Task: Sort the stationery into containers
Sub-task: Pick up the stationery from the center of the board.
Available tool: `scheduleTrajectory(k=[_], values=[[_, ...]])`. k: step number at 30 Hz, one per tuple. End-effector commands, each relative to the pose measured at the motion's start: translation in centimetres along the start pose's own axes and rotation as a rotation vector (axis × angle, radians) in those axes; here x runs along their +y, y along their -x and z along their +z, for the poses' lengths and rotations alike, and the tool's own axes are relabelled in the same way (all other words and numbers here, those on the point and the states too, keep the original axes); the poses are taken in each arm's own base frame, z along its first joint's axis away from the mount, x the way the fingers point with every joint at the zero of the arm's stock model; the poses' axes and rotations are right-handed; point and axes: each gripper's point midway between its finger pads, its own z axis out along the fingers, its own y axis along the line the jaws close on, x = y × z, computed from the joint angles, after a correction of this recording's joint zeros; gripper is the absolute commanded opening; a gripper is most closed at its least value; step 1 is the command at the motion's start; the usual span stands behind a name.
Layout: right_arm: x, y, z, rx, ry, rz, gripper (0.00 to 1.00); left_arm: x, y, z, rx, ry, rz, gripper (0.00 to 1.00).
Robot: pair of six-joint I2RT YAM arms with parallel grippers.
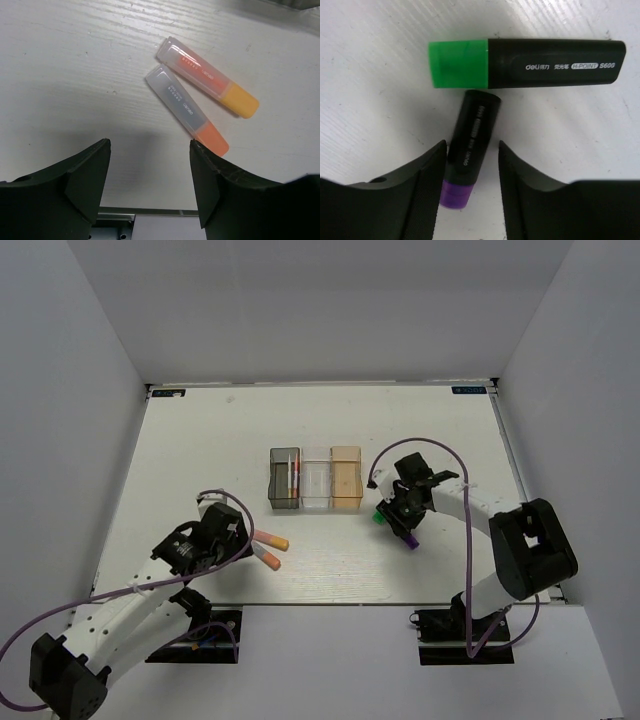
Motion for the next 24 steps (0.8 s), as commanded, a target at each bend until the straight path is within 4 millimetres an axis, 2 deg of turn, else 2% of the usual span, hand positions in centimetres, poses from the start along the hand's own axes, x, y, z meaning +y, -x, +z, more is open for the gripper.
scheduleTrajectory(k=[1,4,8,9,12,13,15,19,21,22,24], values=[[0.4,-1.7,0.7,0.077,0.013,0.017,0.43,0.0,-0.5,0.5,0.003,-0.010,-0.036,0.74],[0.8,-2.6,0.9,0.110,0.029,0.018,0.34,0.1,-0.8,0.7,0.011,-0.006,-0.043,0.74],[1.3,-3.4,0.7,0.141,0.054,0.017,0.10,0.1,-0.9,0.8,0.010,-0.008,-0.050,0.74],[1.7,-3.9,0.5,0.162,0.072,0.015,0.07,0.0,-0.9,0.9,0.011,-0.010,-0.051,0.74],[2.8,-3.5,-0.9,0.146,0.124,0.000,0.00,-0.1,-1.1,1.0,0.019,-0.017,-0.061,0.74],[3.1,-2.4,-1.5,0.111,0.150,-0.013,0.00,-0.1,-1.4,1.1,0.029,-0.017,-0.060,0.73],[5.5,-1.8,-3.7,0.071,0.262,-0.032,0.00,-0.3,-1.6,1.3,0.039,-0.021,-0.067,0.73],[7.4,2.5,-8.4,-0.070,0.357,-0.114,0.00,-0.5,-1.6,1.5,0.057,-0.013,-0.073,0.71],[8.5,4.1,-9.4,-0.118,0.413,-0.122,0.00,-0.5,-1.8,1.7,0.068,-0.003,-0.075,0.71],[8.6,6.2,-10.6,-0.167,0.408,-0.154,0.00,-0.6,-1.8,1.7,0.070,-0.002,-0.086,0.71],[9.1,8.0,-10.3,-0.179,0.446,-0.111,0.00,-0.5,-2.2,2.0,0.080,-0.001,-0.093,0.71]])
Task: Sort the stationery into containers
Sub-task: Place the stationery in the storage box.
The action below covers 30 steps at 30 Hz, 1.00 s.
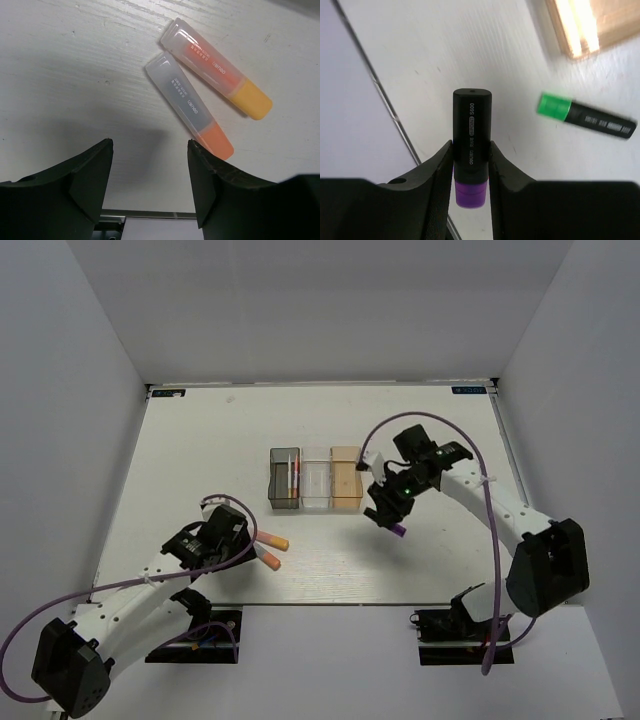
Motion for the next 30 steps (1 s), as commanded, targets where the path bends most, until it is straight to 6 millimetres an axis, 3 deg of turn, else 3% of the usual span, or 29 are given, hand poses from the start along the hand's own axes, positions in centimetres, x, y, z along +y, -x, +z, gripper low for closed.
scheduleTrajectory(k=[1,3,6,7,8,11,13,14,16,17,20,25,28,30], values=[[2.4,5.2,-0.4,-0.093,0.125,0.014,0.00,-0.7,0.2,0.2,-0.004,-0.028,-0.052,0.70],[1.8,8.6,0.9,-0.135,0.136,0.060,0.00,-0.6,-0.2,0.4,0.007,-0.023,-0.063,0.70],[0.6,15.3,0.8,-0.296,0.075,0.117,0.00,-0.5,-0.3,0.4,0.017,-0.006,-0.087,0.69],[-0.3,16.1,2.1,-0.296,0.072,0.150,0.00,-0.5,-0.3,0.4,0.017,-0.006,-0.093,0.69],[-1.1,19.3,2.1,-0.408,0.059,0.217,0.00,-0.5,-0.4,0.4,0.018,-0.005,-0.103,0.69],[-3.6,22.5,4.1,-0.511,0.031,0.308,0.00,-0.5,-0.4,0.2,0.020,-0.005,-0.118,0.69],[-5.0,25.7,3.3,-0.636,0.022,0.360,0.00,-0.3,-0.5,0.1,0.023,0.004,-0.124,0.68],[-6.2,25.6,5.1,-0.618,0.003,0.389,0.00,-0.2,-0.5,-0.1,0.019,0.002,-0.127,0.68],[-7.4,27.3,4.6,-0.649,-0.024,0.401,0.00,0.1,-0.5,-0.2,0.016,0.016,-0.130,0.68],[-8.9,26.6,6.5,-0.624,-0.058,0.437,0.00,0.1,-0.4,-0.4,0.009,0.010,-0.131,0.68],[-10.7,26.8,7.8,-0.634,-0.096,0.434,0.00,0.3,-0.4,-0.5,0.004,0.014,-0.134,0.68],[-10.8,25.7,9.1,-0.589,-0.100,0.364,0.30,0.6,-0.7,-0.1,0.014,0.029,-0.131,0.68],[-10.3,24.9,8.7,-0.574,-0.096,0.326,0.41,0.4,-1.0,0.1,0.031,0.028,-0.130,0.68],[-9.8,25.2,7.2,-0.596,-0.103,0.296,0.46,0.0,-0.9,0.4,0.030,0.014,-0.135,0.68]])
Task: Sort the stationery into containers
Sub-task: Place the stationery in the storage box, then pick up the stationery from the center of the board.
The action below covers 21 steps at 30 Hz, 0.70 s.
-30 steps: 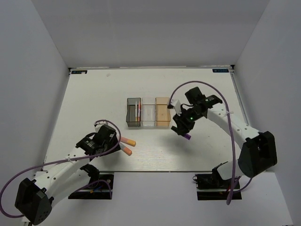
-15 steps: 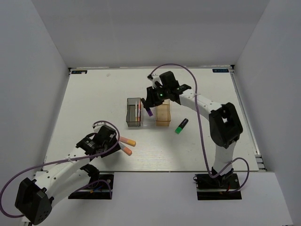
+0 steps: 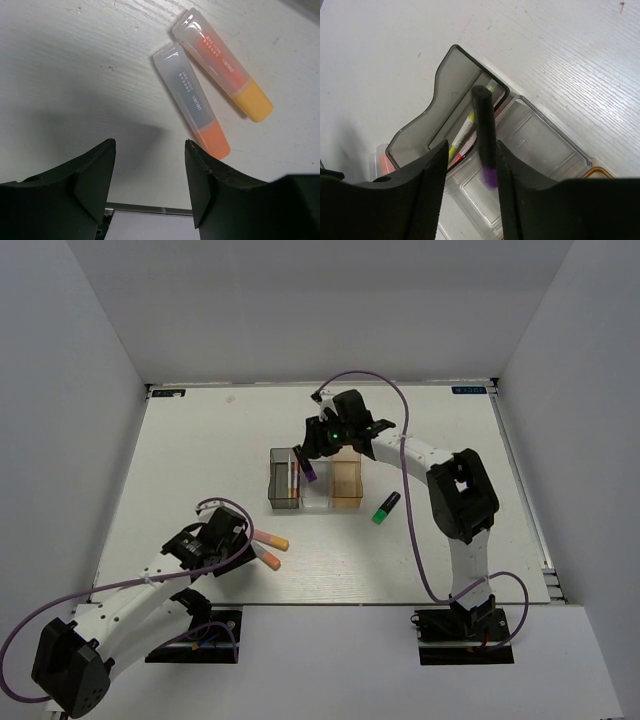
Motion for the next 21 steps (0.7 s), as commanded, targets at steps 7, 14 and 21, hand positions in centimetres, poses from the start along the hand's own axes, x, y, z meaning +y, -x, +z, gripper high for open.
scheduleTrajectory(k=[7,14,21], values=[[1.9,3.6,-4.6,-0.069,0.005,-0.100,0.50,-0.5,-0.1,0.8,0.007,-0.008,-0.007,0.68],[0.6,3.7,-13.4,-0.071,0.013,-0.583,0.05,-0.7,0.2,0.2,-0.011,-0.038,0.003,0.44],[-4.8,-7.0,-20.2,0.145,0.102,-1.291,0.14,-0.7,0.4,-0.2,-0.026,-0.057,0.021,0.39]])
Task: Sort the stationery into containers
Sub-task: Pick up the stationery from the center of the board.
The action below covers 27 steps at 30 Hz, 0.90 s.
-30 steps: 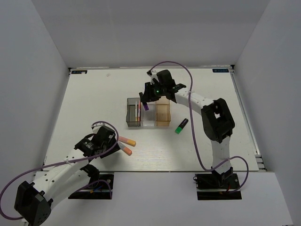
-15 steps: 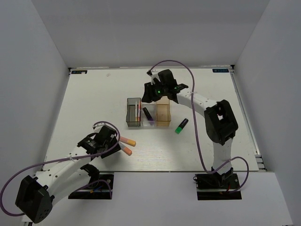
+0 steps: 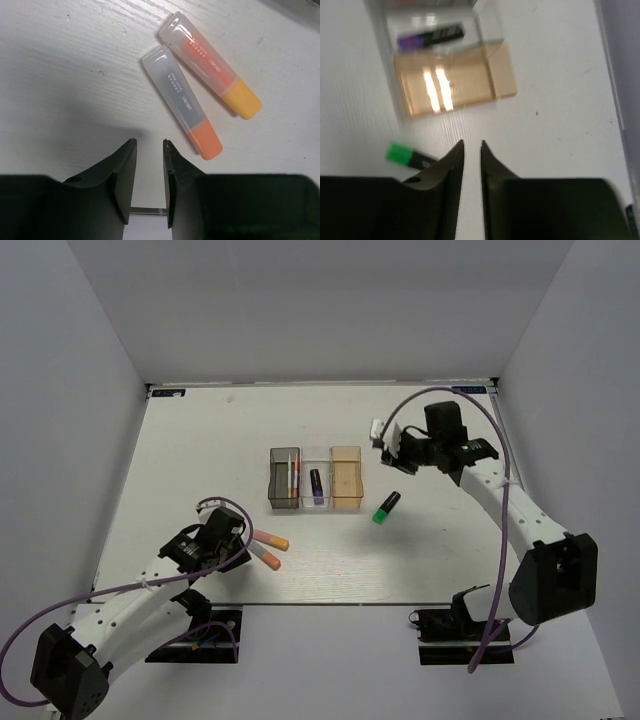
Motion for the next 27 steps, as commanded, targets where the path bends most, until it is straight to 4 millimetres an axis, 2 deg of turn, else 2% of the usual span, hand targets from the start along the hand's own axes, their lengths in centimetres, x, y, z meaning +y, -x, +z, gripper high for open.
scheduleTrajectory(k=[1,2,3,4,6,10,11,14,16,17,27], values=[[3.9,-7.3,-0.7,0.112,0.250,-0.393,0.27,-0.1,0.2,-0.2,-0.009,-0.017,0.009,0.41],[5.5,-8.5,-1.9,0.138,0.364,-0.450,0.32,0.1,0.0,-0.1,-0.007,-0.013,0.012,0.45],[5.9,-9.1,-2.1,0.143,0.403,-0.453,0.37,0.1,-0.1,0.0,-0.003,-0.012,0.012,0.46],[6.0,-10.0,-1.7,0.152,0.452,-0.451,0.39,0.3,-0.3,0.2,0.002,-0.008,0.013,0.47],[6.5,-10.4,-1.8,0.128,0.508,-0.492,0.47,0.5,-0.7,0.4,0.014,0.000,0.011,0.49],[6.8,-11.6,-0.3,0.086,0.578,-0.599,0.50,1.1,-1.6,1.0,0.034,0.008,0.001,0.50],[7.1,-12.7,0.1,0.092,0.615,-0.591,0.55,0.8,-1.5,1.1,0.033,-0.006,-0.006,0.50],[7.2,-13.5,1.5,0.092,0.644,-0.626,0.57,1.0,-1.9,1.2,0.050,0.004,-0.004,0.50],[6.5,-13.9,2.0,0.097,0.632,-0.636,0.57,0.9,-1.9,1.2,0.050,0.003,0.001,0.50],[6.9,-14.8,2.5,0.110,0.661,-0.627,0.57,0.9,-1.8,1.2,0.053,0.007,0.002,0.50],[6.2,-16.7,4.3,0.143,0.729,-0.620,0.57,1.0,-2.0,1.3,0.060,0.015,0.002,0.50]])
